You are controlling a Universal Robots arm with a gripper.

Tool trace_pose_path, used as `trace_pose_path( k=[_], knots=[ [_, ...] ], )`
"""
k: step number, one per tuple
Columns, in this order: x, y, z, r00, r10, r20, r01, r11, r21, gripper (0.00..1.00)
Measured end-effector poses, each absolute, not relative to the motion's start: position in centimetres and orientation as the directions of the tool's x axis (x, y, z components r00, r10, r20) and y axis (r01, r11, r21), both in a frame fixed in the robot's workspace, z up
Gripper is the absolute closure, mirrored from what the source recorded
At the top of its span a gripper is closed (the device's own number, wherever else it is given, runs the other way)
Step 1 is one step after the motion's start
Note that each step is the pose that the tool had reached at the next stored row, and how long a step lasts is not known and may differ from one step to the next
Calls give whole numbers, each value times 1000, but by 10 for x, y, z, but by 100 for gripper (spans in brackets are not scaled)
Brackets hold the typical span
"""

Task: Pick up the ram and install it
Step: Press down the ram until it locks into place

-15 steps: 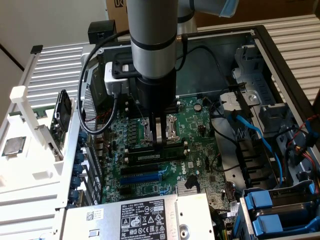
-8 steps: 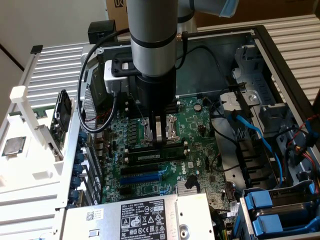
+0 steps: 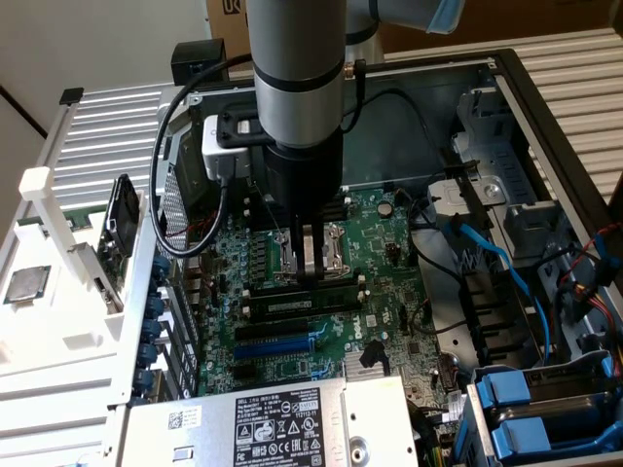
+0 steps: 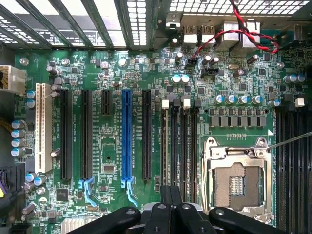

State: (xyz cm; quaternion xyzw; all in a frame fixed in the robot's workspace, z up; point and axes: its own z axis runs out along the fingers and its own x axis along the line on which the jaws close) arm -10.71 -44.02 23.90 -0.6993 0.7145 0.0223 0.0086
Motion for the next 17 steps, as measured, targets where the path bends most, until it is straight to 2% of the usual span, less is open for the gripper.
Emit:
trace_pose_path(
  k=[17],
  knots=[
    [-117, -440, 239, -22, -999, -43, -1000, 21, 20, 89]
  ],
)
